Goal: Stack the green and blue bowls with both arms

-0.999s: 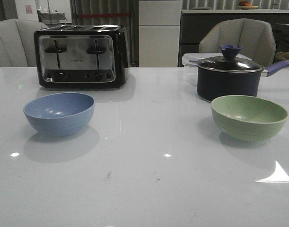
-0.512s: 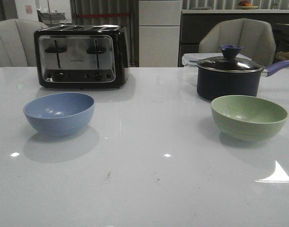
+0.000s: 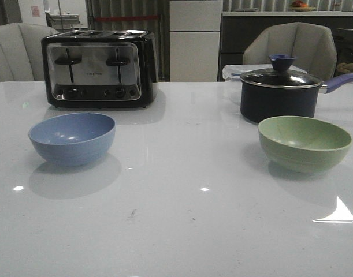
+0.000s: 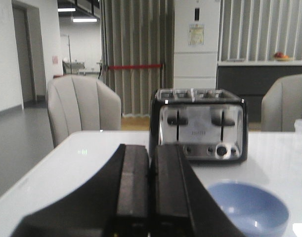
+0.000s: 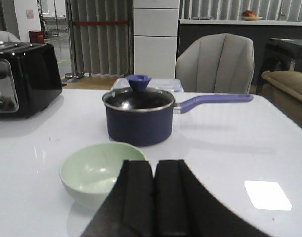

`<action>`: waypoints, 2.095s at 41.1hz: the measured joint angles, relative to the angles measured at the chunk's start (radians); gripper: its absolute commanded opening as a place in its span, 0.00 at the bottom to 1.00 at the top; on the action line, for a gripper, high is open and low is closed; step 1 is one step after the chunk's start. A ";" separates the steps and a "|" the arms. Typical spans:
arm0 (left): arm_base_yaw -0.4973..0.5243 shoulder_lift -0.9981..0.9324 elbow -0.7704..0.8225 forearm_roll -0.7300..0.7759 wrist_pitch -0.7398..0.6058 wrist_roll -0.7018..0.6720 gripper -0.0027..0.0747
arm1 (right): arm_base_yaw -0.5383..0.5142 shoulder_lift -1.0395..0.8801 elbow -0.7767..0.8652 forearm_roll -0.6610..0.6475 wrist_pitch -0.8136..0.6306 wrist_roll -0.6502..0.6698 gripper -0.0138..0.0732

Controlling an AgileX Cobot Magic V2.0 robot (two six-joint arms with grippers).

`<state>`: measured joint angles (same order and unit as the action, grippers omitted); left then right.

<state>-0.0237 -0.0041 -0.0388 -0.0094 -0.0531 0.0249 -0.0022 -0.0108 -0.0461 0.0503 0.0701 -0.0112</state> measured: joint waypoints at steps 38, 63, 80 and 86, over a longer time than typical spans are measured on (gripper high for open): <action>0.000 0.420 -0.549 -0.002 0.649 0.000 0.15 | 0.000 0.540 -0.529 0.000 0.551 0.000 0.22; 0.000 0.492 -0.524 -0.004 0.677 0.000 0.82 | 0.000 0.818 -0.529 0.000 0.658 0.000 0.77; -0.098 0.493 -0.524 -0.056 0.675 0.048 0.81 | 0.000 0.999 -0.647 0.012 0.667 0.000 0.75; -0.195 0.493 -0.524 -0.058 0.666 0.079 0.81 | 0.000 1.132 -0.743 0.020 0.678 0.000 0.75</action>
<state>-0.2184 0.4892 -0.5630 -0.0672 0.6124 0.1042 -0.0025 1.1211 -0.7887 0.0708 0.7483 -0.0112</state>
